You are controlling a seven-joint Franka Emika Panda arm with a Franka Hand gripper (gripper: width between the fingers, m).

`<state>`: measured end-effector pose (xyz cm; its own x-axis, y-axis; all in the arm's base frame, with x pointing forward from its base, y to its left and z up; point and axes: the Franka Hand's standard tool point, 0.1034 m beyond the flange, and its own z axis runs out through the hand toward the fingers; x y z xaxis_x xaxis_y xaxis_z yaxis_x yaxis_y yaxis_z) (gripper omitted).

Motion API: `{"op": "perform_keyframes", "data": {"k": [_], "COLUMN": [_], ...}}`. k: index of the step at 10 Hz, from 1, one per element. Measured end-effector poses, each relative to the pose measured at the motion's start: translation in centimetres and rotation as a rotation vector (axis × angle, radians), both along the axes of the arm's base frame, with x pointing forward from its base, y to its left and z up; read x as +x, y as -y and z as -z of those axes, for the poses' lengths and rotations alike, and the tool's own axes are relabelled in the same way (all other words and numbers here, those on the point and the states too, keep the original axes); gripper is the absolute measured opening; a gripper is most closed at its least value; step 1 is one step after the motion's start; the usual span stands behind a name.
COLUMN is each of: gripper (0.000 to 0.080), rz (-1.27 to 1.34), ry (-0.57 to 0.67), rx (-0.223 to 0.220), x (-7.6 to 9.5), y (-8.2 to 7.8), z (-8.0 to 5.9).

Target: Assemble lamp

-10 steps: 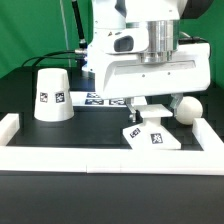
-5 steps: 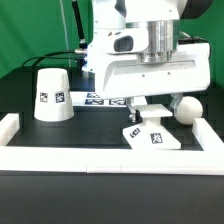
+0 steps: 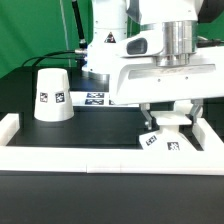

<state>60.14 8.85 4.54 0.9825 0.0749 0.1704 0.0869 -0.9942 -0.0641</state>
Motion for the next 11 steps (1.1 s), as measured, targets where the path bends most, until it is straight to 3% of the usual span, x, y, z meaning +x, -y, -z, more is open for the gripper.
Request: {"op": "perform_keyframes", "data": {"k": [3, 10, 11], "gripper": [0.0537, 0.0537, 0.0616], "rz": [0.082, 0.091, 0.089], "ry": [0.015, 0.016, 0.016], "rx": [0.018, 0.017, 0.016], "x": [1.51, 1.61, 1.6], "y": [-1.22, -1.31, -1.3], "z": [0.01, 0.02, 0.04]}}
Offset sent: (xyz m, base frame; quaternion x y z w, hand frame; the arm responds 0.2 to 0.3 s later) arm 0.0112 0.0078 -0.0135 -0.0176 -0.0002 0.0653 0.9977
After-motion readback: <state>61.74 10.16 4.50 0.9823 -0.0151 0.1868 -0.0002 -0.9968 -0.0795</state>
